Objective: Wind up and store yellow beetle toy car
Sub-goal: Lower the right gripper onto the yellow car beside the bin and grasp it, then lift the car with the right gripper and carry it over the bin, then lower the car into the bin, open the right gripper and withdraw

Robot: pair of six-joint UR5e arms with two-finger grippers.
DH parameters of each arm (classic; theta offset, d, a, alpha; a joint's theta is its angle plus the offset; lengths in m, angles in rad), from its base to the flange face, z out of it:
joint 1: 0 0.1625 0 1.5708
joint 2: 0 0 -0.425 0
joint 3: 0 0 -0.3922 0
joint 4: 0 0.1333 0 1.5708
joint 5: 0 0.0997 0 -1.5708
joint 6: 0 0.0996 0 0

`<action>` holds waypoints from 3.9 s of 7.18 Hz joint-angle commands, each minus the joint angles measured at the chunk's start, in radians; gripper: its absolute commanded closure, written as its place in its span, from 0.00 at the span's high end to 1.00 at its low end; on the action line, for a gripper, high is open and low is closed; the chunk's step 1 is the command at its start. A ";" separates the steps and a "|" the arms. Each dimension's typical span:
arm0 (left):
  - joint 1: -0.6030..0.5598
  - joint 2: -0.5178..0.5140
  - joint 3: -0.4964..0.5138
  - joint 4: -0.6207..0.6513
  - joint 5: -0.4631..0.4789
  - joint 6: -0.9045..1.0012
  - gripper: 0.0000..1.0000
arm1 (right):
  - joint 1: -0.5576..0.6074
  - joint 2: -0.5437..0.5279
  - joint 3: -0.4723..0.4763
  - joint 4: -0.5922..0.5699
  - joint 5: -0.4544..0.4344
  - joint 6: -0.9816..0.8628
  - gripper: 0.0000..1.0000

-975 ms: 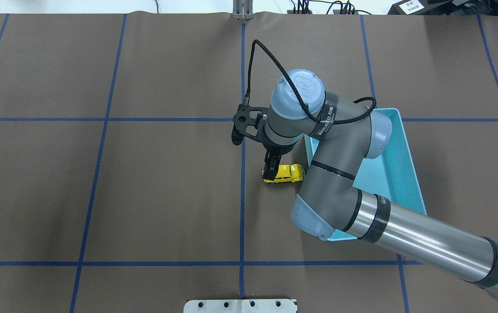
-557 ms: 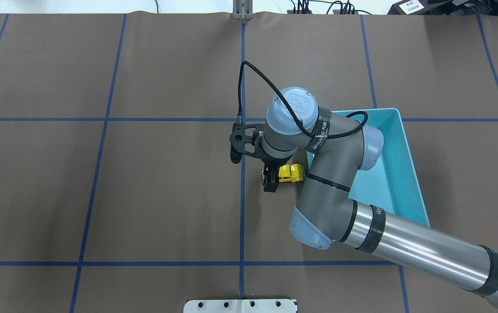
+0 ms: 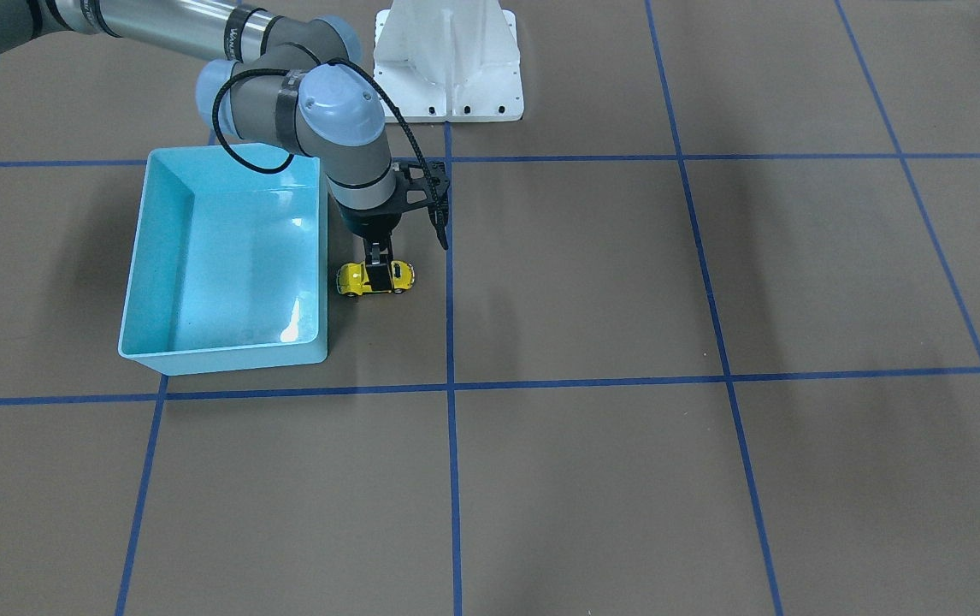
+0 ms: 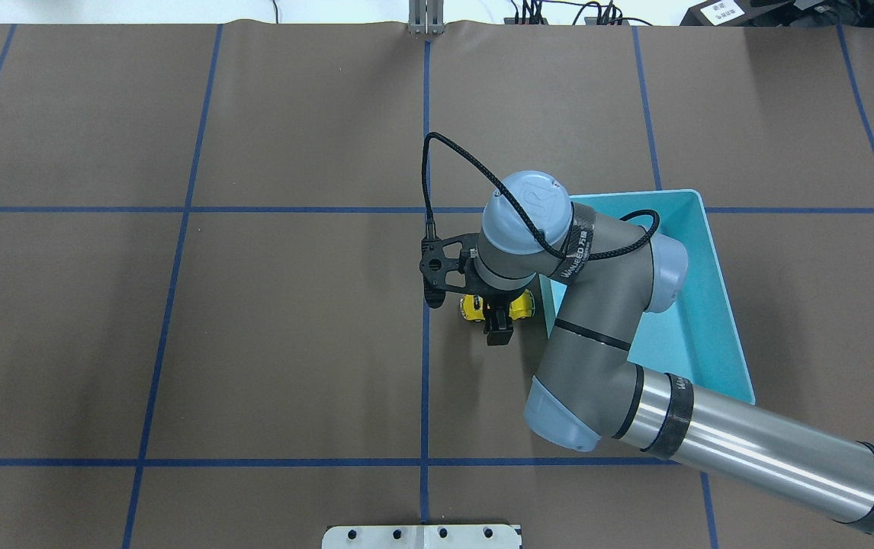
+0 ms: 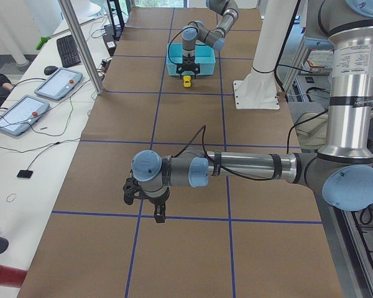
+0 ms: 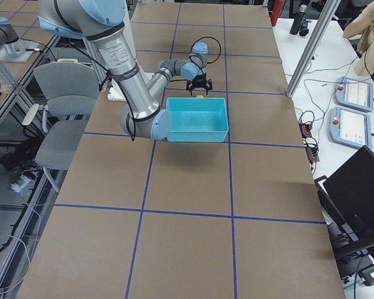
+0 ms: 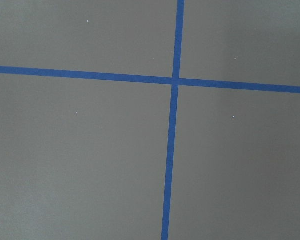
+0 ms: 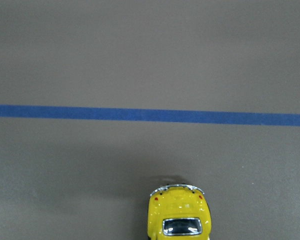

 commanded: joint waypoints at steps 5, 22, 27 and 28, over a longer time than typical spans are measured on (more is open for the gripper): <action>0.001 -0.001 0.001 0.002 0.002 -0.002 1.00 | -0.028 -0.028 -0.012 0.000 -0.054 -0.015 0.91; 0.001 -0.004 -0.010 0.003 -0.003 -0.003 1.00 | 0.125 -0.396 0.202 0.089 0.065 -0.173 0.00; 0.001 -0.004 -0.005 0.003 0.002 -0.002 1.00 | 0.209 -0.446 0.289 0.073 0.214 -0.168 1.00; 0.001 -0.004 -0.005 0.003 0.002 -0.002 1.00 | 0.319 -0.488 0.312 0.054 0.317 -0.170 1.00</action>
